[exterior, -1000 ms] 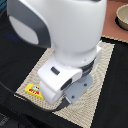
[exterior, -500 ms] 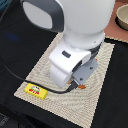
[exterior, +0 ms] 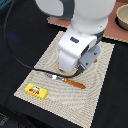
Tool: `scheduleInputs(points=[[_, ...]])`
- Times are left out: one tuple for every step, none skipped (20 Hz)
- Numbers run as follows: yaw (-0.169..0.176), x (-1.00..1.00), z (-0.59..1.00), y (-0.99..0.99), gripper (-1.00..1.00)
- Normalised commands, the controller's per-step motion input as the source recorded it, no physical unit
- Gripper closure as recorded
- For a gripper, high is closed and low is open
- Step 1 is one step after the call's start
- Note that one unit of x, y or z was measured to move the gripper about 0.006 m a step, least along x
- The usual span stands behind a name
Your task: Interact with the objects in diverse but meaningful ways.
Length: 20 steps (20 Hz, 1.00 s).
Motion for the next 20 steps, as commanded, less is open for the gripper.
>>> scheduleInputs(points=[[0.043,-0.54,-0.18,0.55,1.00],[0.044,-0.54,-0.18,0.56,1.00],[0.044,-0.55,-0.21,0.59,1.00],[0.042,-0.59,-0.23,0.67,1.00],[0.045,-0.61,-0.27,0.67,1.00],[0.054,-0.60,-0.28,0.63,1.00],[0.054,-0.61,-0.30,0.62,1.00],[0.056,-0.61,-0.32,0.60,1.00],[0.057,-0.62,-0.34,0.60,1.00],[0.060,-0.63,-0.39,0.58,1.00],[0.061,-0.64,-0.40,0.58,1.00],[0.050,-0.63,-0.38,0.61,1.00],[0.044,-0.63,-0.37,0.63,1.00],[0.041,-0.63,-0.35,0.64,1.00],[0.041,-0.63,-0.35,0.64,1.00],[0.038,-0.63,-0.33,0.67,1.00],[0.038,-0.62,-0.32,0.68,1.00],[0.039,-0.62,-0.32,0.67,1.00],[0.046,-0.61,-0.32,0.65,1.00],[0.048,-0.61,-0.33,0.64,1.00]])
